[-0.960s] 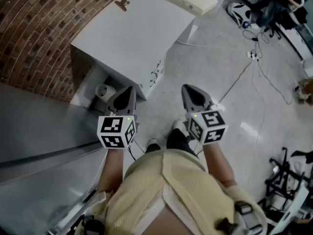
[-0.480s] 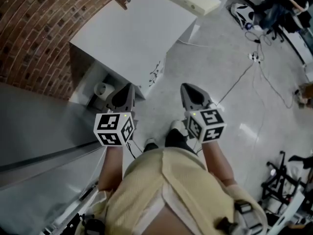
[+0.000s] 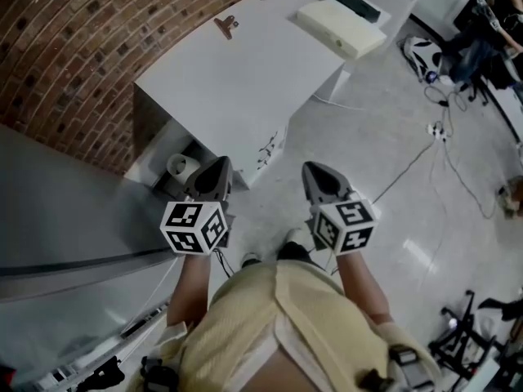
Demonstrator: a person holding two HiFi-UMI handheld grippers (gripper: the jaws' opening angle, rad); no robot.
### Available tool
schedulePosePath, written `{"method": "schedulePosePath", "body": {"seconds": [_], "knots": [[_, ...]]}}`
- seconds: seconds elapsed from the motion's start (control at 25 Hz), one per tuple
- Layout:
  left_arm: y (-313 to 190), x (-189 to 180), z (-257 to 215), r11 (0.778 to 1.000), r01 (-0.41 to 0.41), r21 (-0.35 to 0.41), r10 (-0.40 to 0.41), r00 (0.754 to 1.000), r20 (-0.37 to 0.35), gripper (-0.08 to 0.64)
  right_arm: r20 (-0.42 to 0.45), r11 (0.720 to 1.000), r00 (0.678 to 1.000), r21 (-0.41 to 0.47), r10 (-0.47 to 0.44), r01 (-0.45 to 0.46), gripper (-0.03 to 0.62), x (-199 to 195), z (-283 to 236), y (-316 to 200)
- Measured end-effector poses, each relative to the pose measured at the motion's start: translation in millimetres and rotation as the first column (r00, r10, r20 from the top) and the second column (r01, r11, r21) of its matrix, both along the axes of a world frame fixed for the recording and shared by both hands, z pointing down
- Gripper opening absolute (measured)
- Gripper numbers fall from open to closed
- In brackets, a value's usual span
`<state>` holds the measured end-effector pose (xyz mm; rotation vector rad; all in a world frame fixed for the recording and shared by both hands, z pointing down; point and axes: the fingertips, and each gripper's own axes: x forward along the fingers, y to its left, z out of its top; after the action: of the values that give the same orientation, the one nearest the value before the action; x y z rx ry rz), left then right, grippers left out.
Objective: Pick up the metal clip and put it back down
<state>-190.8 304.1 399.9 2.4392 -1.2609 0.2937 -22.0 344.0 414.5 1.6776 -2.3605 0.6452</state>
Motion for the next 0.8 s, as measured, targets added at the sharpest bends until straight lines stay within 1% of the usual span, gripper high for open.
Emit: {"method": "schedulePosePath", "body": {"seconds": [0.16, 0.36, 0.56, 0.64, 0.8], "knots": [[-7.6, 16.2, 0.8, 0.999, 0.047, -0.007, -0.047, 0.999, -0.003, 0.003, 0.012, 0.999, 0.999, -0.01, -0.037, 0.038, 0.005, 13.7, 2.6, -10.7], [-10.1, 36.4, 4.1, 0.997, 0.073, -0.029, -0.073, 0.997, -0.002, 0.003, 0.026, 0.996, 0.996, -0.025, -0.081, 0.082, 0.005, 30.2, 3.5, -15.0], [-19.0, 49.9, 0.8, 0.993, 0.12, -0.002, -0.12, 0.993, 0.01, 0.003, 0.023, 0.993, 0.993, -0.018, -0.116, 0.117, 0.005, 44.2, 6.2, -25.5], [-20.1, 54.0, 1.1, 0.992, 0.124, 0.006, -0.124, 0.992, 0.021, 0.003, 0.024, 0.993, 0.993, -0.025, -0.114, 0.115, 0.005, 48.9, 10.0, -30.8], [-20.2, 54.1, 7.4, 0.992, 0.124, -0.017, -0.123, 0.991, 0.046, 0.003, 0.045, 0.992, 0.991, -0.038, -0.123, 0.124, 0.005, 48.3, 16.3, -36.7]]}}
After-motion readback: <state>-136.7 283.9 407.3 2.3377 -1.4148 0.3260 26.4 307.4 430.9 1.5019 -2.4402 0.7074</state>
